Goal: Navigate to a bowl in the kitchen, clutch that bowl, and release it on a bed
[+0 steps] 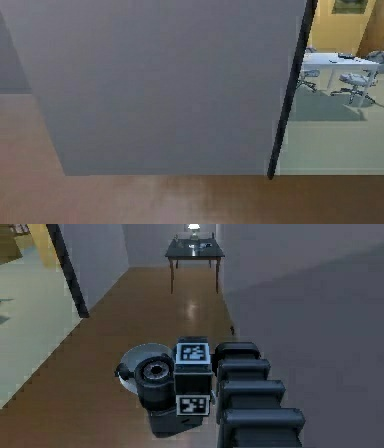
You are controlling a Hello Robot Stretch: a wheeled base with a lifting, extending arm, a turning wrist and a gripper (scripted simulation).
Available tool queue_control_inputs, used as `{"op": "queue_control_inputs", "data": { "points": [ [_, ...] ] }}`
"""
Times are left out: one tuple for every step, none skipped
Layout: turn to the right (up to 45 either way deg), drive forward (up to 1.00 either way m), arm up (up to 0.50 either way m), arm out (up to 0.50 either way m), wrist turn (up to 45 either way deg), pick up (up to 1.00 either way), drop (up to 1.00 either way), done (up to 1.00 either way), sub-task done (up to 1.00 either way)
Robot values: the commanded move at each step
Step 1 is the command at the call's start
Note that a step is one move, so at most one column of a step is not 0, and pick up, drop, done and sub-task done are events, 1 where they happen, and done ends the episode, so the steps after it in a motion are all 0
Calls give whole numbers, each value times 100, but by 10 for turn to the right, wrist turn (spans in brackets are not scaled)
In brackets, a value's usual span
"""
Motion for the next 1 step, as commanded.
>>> {"op": "queue_control_inputs", "data": {
  "points": [
    [450,0,0,0,0,0,0,0,0]
  ]
}}
